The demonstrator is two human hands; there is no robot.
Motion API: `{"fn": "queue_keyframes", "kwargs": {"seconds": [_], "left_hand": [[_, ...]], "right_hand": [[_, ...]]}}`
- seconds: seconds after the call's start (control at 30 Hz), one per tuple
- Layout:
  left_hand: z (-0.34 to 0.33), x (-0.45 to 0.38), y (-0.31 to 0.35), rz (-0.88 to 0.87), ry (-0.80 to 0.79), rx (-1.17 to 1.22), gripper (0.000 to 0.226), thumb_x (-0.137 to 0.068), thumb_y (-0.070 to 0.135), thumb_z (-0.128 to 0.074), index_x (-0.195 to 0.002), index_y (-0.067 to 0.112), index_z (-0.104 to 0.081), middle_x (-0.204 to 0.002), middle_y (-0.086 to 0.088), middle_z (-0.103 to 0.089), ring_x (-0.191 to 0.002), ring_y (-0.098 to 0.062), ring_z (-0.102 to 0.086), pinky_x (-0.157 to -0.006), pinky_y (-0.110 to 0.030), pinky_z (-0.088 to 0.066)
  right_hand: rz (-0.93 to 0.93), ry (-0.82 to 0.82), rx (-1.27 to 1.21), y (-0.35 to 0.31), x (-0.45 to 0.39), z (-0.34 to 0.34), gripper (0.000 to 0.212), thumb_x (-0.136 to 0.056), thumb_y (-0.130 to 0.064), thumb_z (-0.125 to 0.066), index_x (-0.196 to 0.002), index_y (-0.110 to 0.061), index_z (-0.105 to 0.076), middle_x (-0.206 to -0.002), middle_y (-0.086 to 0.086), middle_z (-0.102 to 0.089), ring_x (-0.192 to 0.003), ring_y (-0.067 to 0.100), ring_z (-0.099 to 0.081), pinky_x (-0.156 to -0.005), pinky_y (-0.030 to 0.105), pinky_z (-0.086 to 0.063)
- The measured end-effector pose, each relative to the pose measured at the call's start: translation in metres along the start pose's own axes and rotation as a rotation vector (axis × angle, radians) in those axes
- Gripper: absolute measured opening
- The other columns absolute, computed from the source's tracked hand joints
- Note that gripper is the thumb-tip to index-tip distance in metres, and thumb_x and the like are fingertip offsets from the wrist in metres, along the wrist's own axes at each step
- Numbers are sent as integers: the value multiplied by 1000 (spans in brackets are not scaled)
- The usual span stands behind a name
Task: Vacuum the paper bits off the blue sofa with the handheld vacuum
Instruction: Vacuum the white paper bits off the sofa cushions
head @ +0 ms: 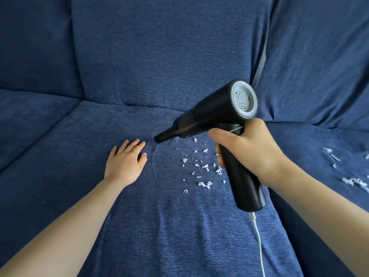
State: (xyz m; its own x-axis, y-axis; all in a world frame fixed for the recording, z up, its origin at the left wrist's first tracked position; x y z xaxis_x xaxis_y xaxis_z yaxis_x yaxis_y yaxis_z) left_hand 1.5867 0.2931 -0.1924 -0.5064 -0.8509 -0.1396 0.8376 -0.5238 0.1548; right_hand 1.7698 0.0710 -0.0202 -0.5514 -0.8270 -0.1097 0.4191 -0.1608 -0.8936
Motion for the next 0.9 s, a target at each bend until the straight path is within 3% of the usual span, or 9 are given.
{"fn": "queue_keyframes", "kwargs": {"seconds": [0.2,0.43,0.67,0.9], "left_hand": [[2,2,1,-4,-9,-7,51,-101,43,-21,-151,32,-21,-159,11,-17,-148,-15,-11,-120,-42,-10],[0,4,5,41,-69,-31,53,-101,43,-17,-153,31,-13,-161,9,-10,-149,-18,-6,-120,-44,-7],[3,23,26,3,-133,-9,55,-99,51,-18,-152,37,-10,-161,11,-3,-149,-23,1,-120,-49,-1],[2,38,35,-29,-135,-22,57,-99,53,-18,-153,35,-10,-161,11,-3,-149,-20,2,-120,-46,0]], "right_hand": [[-24,64,44,6,-1,12,29,-83,-19,-71,-58,-7,-62,-54,10,-66,-44,22,-63,-54,31,-53],[-32,209,170,12,5,42,32,-81,-26,-70,-59,-3,-63,-53,10,-69,-52,18,-69,-77,41,-61],[-36,206,206,8,26,52,33,-82,-25,-68,-61,0,-63,-51,8,-68,-44,9,-63,-66,29,-55],[-49,79,90,3,39,30,29,-81,-20,-69,-60,-1,-63,-55,15,-68,-43,17,-63,-57,27,-50]]}}
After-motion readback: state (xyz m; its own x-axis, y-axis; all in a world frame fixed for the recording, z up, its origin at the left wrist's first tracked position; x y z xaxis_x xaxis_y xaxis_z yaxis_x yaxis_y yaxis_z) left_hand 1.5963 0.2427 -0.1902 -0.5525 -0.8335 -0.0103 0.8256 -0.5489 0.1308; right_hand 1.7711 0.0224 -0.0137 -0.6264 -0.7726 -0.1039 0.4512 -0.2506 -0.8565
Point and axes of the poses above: each hand's wrist, its own x-axis away from the middle knuckle, its own z-axis out of the back of the hand, y = z × x, the point moved 5 cm from there along -x, towards the middle knuckle
